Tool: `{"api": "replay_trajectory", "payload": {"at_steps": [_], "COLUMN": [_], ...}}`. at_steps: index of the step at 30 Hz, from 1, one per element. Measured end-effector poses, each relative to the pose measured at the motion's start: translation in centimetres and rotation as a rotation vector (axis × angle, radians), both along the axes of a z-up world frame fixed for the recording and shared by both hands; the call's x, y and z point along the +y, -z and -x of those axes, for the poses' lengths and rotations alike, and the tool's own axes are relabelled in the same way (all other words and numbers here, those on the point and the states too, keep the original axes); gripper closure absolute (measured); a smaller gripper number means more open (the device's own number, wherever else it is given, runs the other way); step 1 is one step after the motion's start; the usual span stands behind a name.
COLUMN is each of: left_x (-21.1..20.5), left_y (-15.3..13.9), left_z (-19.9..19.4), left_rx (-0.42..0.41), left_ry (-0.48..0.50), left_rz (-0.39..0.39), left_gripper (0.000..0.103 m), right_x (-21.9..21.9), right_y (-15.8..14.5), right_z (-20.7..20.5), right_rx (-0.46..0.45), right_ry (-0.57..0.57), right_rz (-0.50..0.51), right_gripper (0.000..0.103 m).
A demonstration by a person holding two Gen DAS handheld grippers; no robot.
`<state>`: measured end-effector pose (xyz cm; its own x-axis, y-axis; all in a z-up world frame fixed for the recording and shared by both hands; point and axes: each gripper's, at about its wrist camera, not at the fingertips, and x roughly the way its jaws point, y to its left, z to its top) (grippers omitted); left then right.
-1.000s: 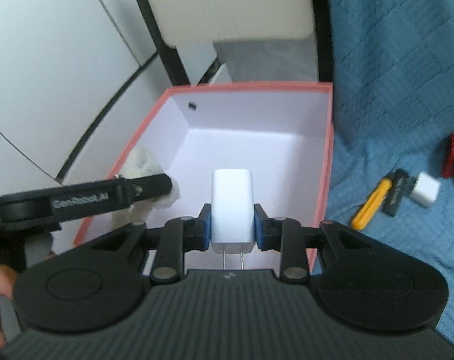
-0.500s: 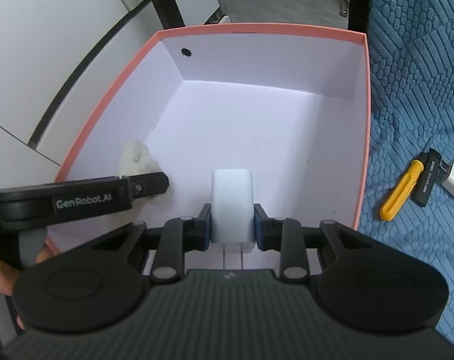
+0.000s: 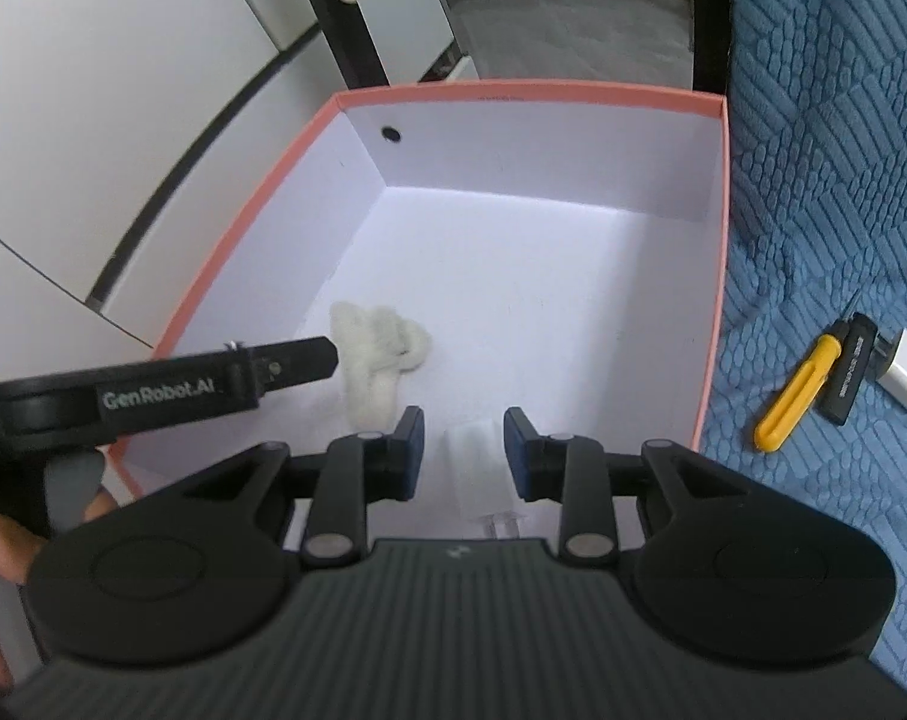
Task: Organize rigid objects
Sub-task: 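Open left tool to drop the toy while right tool releases the charger, then withdraw both tools from the box back toward the cushion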
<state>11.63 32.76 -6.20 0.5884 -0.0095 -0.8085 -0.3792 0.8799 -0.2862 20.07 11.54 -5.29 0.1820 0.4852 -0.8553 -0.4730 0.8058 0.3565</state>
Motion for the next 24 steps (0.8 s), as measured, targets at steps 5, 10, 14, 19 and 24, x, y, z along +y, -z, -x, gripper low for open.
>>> {"api": "replay_trajectory", "payload": {"at_steps": [5,10,14,19,24], "left_x": [-1.9,-4.8,-7.2,-10.4,-13.1], "left_y": [-2.4,-4.3,-5.0,-5.6,-6.2], "left_z": [1.3,2.2,2.7,3.4,3.6], "left_rx": [-0.084,-0.154,-0.192,-0.233,-0.262], "left_ry": [0.003,0.034,0.067,0.106,0.133], "left_rz": [-0.037,-0.07,-0.076,-0.081,-0.087], "left_gripper": [0.04,0.04,0.04,0.04,0.04], "right_x": [-2.1,-4.6,-7.2,-10.2,-13.2], "right_y": [-1.6,-3.5,-5.0,-6.4,-7.4], "right_z": [0.5,0.9,1.7,2.6,3.8], "right_rx": [-0.071,-0.164,-0.232,-0.308,-0.363], "right_ry": [0.036,0.069,0.093,0.122,0.152], "right_rz": [-0.031,-0.039,-0.041,-0.041,-0.041], "right_gripper": [0.07,0.07,0.07,0.07,0.07]}}
